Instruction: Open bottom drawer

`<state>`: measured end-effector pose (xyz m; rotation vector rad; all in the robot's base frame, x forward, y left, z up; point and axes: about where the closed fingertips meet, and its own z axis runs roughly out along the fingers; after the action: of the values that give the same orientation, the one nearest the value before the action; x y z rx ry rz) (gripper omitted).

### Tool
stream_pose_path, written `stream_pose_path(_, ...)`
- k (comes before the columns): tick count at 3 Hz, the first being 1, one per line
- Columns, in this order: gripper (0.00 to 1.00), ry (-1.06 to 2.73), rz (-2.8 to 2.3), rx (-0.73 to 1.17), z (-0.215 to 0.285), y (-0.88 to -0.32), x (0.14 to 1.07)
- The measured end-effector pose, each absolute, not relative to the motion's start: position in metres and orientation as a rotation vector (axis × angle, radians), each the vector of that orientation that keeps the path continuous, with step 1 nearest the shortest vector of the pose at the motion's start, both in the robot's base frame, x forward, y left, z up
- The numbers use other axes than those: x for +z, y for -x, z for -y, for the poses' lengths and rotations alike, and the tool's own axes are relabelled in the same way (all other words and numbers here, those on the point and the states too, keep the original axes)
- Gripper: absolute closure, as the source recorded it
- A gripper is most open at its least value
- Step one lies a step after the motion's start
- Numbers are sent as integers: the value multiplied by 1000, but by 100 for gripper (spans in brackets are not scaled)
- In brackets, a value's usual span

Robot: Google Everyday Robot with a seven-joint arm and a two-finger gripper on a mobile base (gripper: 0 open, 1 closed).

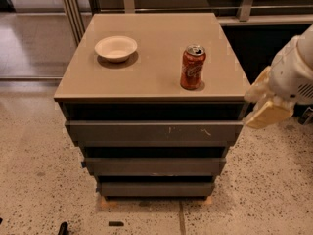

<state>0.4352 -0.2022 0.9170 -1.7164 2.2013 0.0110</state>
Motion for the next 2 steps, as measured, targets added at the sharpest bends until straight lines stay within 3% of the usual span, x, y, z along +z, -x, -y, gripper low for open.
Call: stream_pose_path(2,100,1759,-2136,438,147,-417,708)
